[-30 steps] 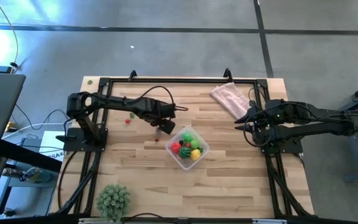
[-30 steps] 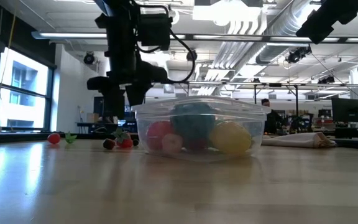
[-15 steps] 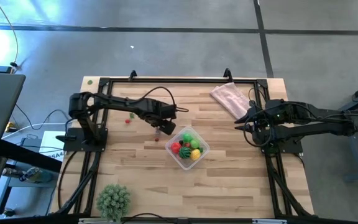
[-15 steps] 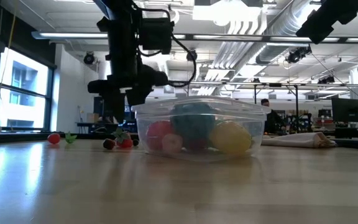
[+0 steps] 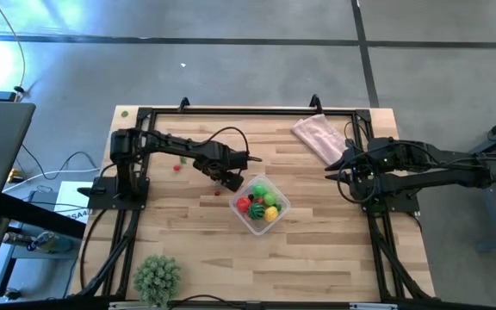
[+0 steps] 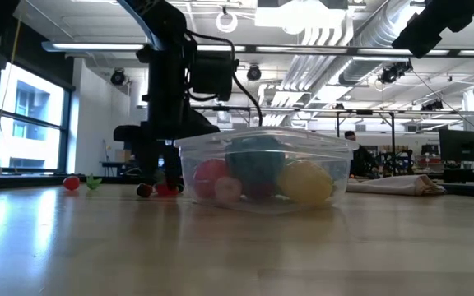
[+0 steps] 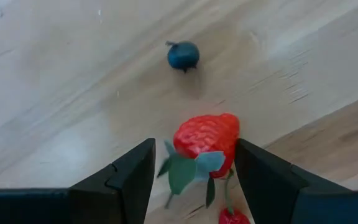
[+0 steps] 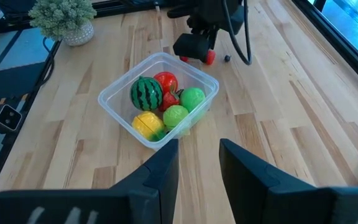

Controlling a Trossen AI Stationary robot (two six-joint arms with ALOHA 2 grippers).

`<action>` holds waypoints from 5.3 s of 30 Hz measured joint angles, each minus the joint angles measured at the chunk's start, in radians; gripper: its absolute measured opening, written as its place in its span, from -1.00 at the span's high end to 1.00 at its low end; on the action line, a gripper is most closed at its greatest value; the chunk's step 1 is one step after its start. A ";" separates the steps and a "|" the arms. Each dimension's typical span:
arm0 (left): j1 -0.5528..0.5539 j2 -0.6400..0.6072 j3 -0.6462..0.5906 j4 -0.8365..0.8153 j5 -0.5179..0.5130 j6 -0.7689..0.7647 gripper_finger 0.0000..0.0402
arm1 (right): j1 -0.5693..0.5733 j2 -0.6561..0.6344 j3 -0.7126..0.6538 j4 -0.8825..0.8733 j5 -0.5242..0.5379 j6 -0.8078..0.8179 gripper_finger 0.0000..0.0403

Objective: Pick and placing Produce into tupperware
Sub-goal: Put the red strawberry into the transparent container

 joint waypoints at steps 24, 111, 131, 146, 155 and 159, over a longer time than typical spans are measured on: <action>-0.001 -0.001 0.000 0.107 0.018 0.175 -0.03 | 0.000 0.000 0.000 0.000 0.000 0.000 0.48; -0.001 -0.153 0.001 0.185 -0.040 0.394 0.32 | 0.000 0.000 0.000 0.000 0.000 0.000 0.48; 0.000 -0.063 0.001 0.237 0.014 0.144 0.32 | 0.000 0.000 0.000 0.000 0.000 0.000 0.48; -0.001 -0.019 0.001 0.290 0.041 0.121 0.32 | 0.000 0.000 0.000 0.000 0.000 -0.001 0.48; -0.001 -0.017 0.001 0.312 0.043 0.121 0.32 | 0.000 0.000 0.000 0.000 0.000 -0.001 0.48; -0.001 -0.017 0.001 0.337 0.044 0.121 0.32 | 0.000 0.000 0.000 0.000 0.000 0.000 0.48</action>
